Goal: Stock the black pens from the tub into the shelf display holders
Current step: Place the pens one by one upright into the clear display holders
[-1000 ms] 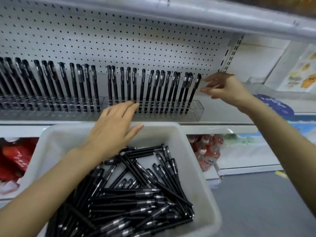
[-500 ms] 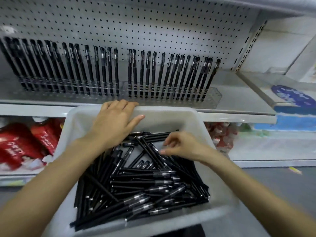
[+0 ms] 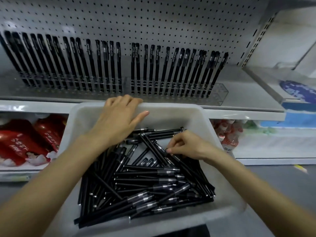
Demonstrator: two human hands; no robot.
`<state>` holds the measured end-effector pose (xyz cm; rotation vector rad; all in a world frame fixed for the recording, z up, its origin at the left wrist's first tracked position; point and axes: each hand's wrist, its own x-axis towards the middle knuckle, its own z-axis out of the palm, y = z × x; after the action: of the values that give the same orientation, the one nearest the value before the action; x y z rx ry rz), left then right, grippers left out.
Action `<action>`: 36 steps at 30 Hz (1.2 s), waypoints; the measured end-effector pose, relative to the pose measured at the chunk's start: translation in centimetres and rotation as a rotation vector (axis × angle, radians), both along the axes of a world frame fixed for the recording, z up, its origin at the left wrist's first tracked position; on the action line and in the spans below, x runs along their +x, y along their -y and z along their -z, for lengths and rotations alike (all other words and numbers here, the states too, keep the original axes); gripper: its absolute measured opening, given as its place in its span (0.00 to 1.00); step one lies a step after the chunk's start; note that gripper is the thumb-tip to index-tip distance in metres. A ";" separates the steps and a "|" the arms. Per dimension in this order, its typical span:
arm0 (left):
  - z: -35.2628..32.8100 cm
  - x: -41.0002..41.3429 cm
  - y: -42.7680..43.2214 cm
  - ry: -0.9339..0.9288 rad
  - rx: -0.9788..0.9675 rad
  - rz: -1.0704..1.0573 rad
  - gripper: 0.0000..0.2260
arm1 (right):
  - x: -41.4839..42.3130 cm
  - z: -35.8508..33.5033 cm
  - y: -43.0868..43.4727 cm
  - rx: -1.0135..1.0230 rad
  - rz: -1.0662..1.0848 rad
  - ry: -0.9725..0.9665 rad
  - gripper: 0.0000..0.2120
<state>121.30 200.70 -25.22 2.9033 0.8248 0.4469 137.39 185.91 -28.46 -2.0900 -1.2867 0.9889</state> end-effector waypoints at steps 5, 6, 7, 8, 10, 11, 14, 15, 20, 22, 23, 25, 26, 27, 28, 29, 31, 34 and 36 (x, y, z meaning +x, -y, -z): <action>-0.7 0.7 0.2 0.019 0.026 0.031 0.31 | 0.4 -2.8 0.3 0.055 0.082 -0.218 0.04; -1.0 1.0 0.4 0.020 0.030 0.036 0.30 | 0.7 -3.8 0.4 0.080 0.086 -0.248 0.03; -1.2 1.3 0.5 0.026 0.034 0.043 0.30 | 1.1 -4.9 0.5 0.107 0.088 -0.263 0.04; -1.5 1.7 0.7 0.037 0.038 0.052 0.29 | 1.6 -6.0 0.7 0.141 0.094 -0.270 0.06; -2.0 2.6 1.0 0.065 0.037 0.070 0.28 | 3.0 -8.3 1.0 0.237 0.129 -0.287 0.07; -2.3 3.1 1.1 0.077 0.038 0.080 0.28 | 3.8 -9.5 1.2 0.305 0.163 -0.304 0.06; -2.9 4.8 1.3 0.082 0.056 0.109 0.27 | 7.2 -12.8 2.1 0.565 0.292 -0.325 0.07; -3.1 5.4 1.3 0.078 0.065 0.114 0.28 | 8.6 -13.8 2.4 0.650 0.332 -0.320 0.09; -3.3 7.7 1.3 -0.007 0.090 0.090 0.29 | 14.8 -16.4 2.8 0.954 0.558 -0.160 0.11; -3.2 8.1 1.4 -0.025 0.101 0.071 0.30 | 16.2 -16.7 2.5 1.005 0.587 -0.063 0.08; -3.1 8.1 1.4 -0.034 0.107 0.060 0.30 | 16.7 -16.8 2.4 1.018 0.590 -0.031 0.09; -2.7 8.2 1.2 -0.046 0.127 0.037 0.30 | 17.5 -16.6 2.1 1.031 0.576 -0.008 0.10; -2.4 8.2 1.1 -0.040 0.149 0.032 0.29 | 17.8 -16.3 2.0 1.023 0.566 0.005 0.11; -2.1 8.2 0.9 -0.041 0.175 0.033 0.28 | 18.1 -15.9 1.8 1.013 0.559 0.019 0.11; -1.9 8.3 0.8 -0.041 0.209 0.030 0.27 | 18.4 -15.5 1.6 1.010 0.557 0.026 0.11; -1.8 8.4 0.6 -0.037 0.232 0.022 0.26 | 18.5 -15.0 1.4 1.019 0.559 0.022 0.11; -1.8 8.5 0.5 -0.056 0.239 0.009 0.26 | 18.9 -14.2 1.0 1.035 0.571 0.001 0.10; -1.6 8.5 0.5 -0.067 0.256 0.013 0.26 | 19.2 -13.4 0.4 0.996 0.557 0.008 0.10; -1.5 8.4 0.4 -0.086 0.220 0.011 0.27 | 19.5 -13.0 -0.1 0.964 0.536 0.023 0.10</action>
<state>129.73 200.28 -23.72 3.1478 0.8185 0.4407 156.87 186.00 -15.45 -1.5097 -0.8537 0.0499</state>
